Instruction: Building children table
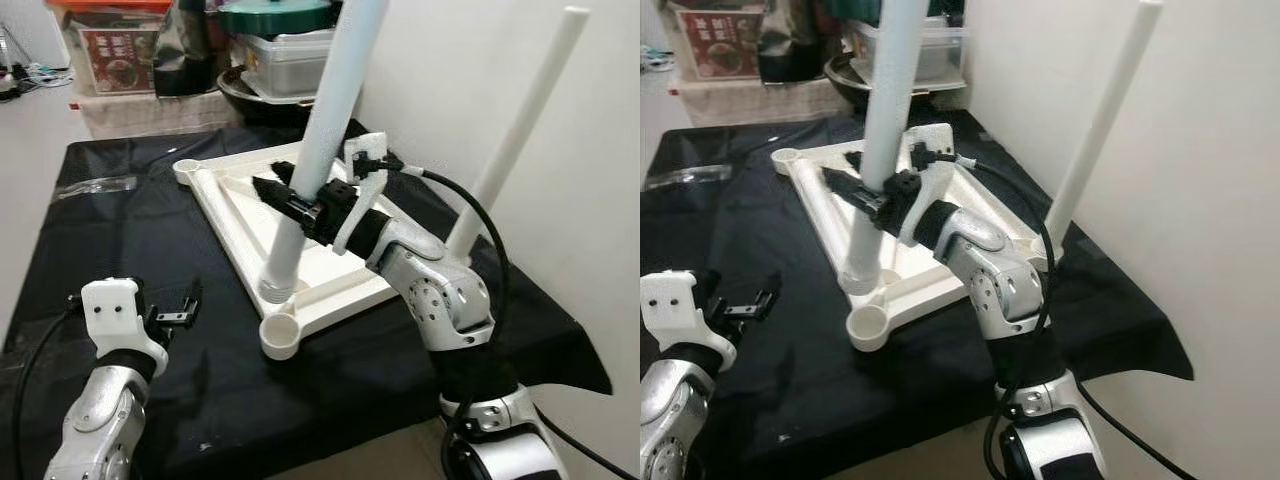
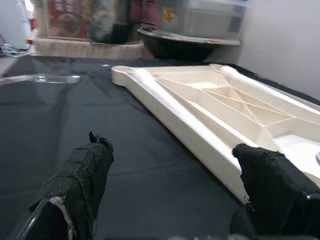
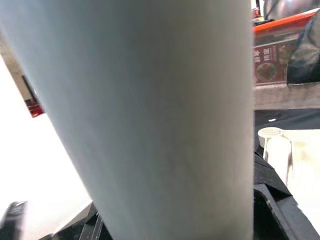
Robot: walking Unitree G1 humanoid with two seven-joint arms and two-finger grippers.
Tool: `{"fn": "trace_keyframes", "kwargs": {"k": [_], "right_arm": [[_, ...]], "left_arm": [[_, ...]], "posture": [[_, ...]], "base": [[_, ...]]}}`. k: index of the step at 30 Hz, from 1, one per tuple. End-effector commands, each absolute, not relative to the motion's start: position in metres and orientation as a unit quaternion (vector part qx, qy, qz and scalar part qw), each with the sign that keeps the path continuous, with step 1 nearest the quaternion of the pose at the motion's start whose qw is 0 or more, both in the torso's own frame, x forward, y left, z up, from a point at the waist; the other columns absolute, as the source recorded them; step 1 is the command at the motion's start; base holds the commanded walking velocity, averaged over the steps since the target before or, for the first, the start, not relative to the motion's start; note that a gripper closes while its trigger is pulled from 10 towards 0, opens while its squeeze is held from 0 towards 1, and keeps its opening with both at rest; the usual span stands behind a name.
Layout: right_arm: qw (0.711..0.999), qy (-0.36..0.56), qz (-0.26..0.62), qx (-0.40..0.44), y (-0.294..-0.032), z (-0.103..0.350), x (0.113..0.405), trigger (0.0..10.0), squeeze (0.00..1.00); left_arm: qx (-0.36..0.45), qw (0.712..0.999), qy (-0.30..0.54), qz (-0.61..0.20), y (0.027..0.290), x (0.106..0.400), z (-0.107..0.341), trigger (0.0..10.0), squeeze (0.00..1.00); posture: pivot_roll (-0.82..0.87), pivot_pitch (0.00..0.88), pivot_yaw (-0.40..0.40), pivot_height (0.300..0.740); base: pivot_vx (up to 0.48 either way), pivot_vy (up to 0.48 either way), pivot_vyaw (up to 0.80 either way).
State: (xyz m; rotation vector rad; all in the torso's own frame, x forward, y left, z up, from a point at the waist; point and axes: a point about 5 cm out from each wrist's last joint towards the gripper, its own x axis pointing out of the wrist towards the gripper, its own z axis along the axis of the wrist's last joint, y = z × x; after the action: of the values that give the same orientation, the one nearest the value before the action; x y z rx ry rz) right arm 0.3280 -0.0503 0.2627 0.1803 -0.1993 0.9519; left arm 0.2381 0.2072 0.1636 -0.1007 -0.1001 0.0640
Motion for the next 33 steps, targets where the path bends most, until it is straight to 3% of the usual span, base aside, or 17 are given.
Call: {"fn": "trace_keyframes", "kwargs": {"k": [1, 21, 33], "right_arm": [[0.876, -0.109, 0.464, 0.078, -0.042, 0.264, 0.325, 10.0, 0.00], [0.873, -0.074, 0.476, 0.075, -0.049, 0.248, 0.325, 10.0, 0.00], [0.855, -0.064, 0.514, 0.010, -0.052, 0.220, 0.315, 10.0, 0.00]], "left_arm": [[-0.043, 0.997, -0.053, 0.033, 0.207, 0.236, 0.165, 10.0, 0.00], [-0.015, 0.999, -0.048, 0.001, 0.188, 0.241, 0.161, 10.0, 0.00], [-0.008, 0.998, -0.055, 0.028, 0.209, 0.237, 0.165, 10.0, 0.00]], "posture": [[0.13, 0.000, -0.096, 0.740], [0.11, 0.000, -0.092, 0.740], [0.12, 0.000, -0.098, 0.740]], "base": [[0.000, 0.000, 0.00], [0.000, 0.000, 0.00], [0.000, 0.000, 0.00]]}}
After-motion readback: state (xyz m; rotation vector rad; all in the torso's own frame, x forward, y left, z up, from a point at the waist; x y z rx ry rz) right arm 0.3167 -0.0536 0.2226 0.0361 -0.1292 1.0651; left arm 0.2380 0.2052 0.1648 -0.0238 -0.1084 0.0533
